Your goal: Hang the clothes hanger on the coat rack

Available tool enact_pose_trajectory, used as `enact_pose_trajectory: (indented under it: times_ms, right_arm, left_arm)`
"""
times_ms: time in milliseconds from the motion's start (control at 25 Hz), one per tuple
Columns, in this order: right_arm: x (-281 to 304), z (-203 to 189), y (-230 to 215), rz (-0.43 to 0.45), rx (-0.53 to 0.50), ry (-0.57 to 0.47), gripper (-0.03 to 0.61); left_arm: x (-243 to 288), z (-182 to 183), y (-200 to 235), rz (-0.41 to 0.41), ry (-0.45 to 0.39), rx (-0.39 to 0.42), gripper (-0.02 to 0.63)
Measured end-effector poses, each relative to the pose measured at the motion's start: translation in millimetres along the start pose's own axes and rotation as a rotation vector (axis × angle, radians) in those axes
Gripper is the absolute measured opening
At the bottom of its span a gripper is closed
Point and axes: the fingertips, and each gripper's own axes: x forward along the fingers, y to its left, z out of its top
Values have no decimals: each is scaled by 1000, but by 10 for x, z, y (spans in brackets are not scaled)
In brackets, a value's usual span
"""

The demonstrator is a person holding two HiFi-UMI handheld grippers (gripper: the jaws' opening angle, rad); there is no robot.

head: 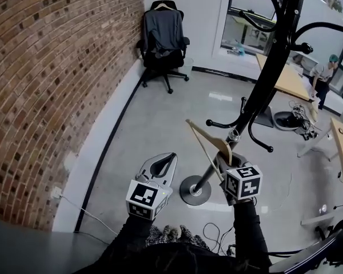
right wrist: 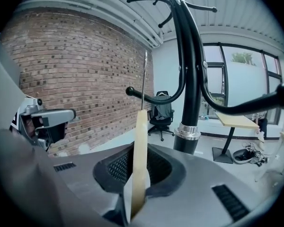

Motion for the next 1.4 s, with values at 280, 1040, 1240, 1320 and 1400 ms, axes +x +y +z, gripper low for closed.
enact_pose_trajectory:
  times_ms: [280, 1040, 1240, 1320, 1400]
  right_arm:
    - [336, -117, -174, -4, 64, 60, 55]
    - [679, -306, -205, 16, 76, 102, 57]
    - [622, -199, -197, 33, 76, 49, 107]
    - [541, -95, -219, 21, 82, 3, 152]
    - [439, -11, -237, 5, 69, -24, 181]
  left_arm:
    - [139, -80, 141, -8, 18, -12, 8]
    - [142, -225, 66, -30, 63, -19, 8]
    - [116, -206, 30, -16, 59, -20, 8]
    - [118, -190, -2, -13, 56, -18, 8]
    - [112, -170, -24, -10, 52, -15, 8]
